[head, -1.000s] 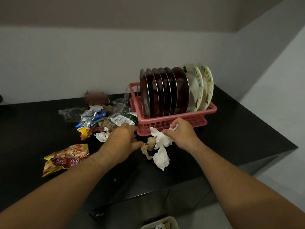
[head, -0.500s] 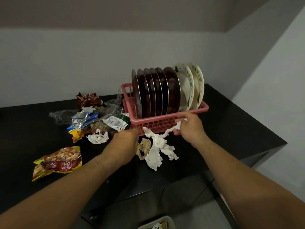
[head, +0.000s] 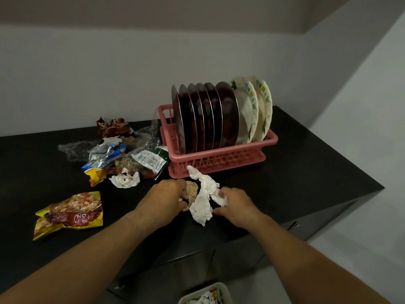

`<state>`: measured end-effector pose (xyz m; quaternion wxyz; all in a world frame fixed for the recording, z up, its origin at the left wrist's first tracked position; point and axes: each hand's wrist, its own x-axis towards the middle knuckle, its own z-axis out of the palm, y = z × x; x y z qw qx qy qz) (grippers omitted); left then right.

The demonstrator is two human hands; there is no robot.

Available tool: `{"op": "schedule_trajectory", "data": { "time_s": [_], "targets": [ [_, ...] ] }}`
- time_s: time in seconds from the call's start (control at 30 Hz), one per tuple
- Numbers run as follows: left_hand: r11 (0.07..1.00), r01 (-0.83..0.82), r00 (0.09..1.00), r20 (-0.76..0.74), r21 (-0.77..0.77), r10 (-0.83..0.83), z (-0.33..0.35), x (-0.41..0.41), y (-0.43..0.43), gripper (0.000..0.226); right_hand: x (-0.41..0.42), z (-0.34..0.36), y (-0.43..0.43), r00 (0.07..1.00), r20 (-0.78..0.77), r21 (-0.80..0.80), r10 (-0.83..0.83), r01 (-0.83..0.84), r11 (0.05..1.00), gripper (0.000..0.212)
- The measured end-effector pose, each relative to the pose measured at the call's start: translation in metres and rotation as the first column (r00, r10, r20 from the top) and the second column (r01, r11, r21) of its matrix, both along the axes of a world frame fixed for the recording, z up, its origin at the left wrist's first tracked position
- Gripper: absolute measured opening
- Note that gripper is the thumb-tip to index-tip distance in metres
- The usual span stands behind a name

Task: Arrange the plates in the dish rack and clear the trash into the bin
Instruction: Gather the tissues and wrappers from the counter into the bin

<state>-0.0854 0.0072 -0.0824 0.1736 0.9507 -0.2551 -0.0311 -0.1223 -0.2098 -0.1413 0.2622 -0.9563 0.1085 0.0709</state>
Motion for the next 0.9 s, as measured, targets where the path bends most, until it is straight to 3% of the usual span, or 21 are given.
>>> {"op": "schedule_trajectory", "data": {
  "time_s": [0.17,0.3,0.4,0.53,0.9],
  "targets": [
    [1.000,-0.012,1.000,-0.005,-0.001,0.012,-0.002,0.002,0.000,0.024,0.001,-0.002,-0.003,0.999,0.047,-0.034,-0.016,0.018,0.999,0.017],
    [0.999,-0.019,1.000,0.023,-0.033,0.020,0.002,0.004,0.000,0.029,0.004,0.025,-0.013,0.973,0.193,0.055,-0.127,0.118,0.991,0.034],
    [0.998,-0.013,0.999,0.043,-0.065,0.016,0.007,0.003,-0.003,0.026,0.004,0.046,-0.019,0.938,0.269,0.186,-0.217,0.171,0.968,0.035],
    [0.995,0.004,0.997,0.078,-0.095,0.004,0.015,0.001,-0.006,0.026,0.002,0.062,-0.022,0.929,0.229,0.308,-0.290,0.213,0.927,0.016],
    [0.994,-0.003,0.996,0.093,-0.111,0.014,0.017,-0.017,0.000,0.018,0.009,0.093,-0.022,0.984,0.163,0.239,-0.074,0.034,0.970,0.029]
  ]
}}
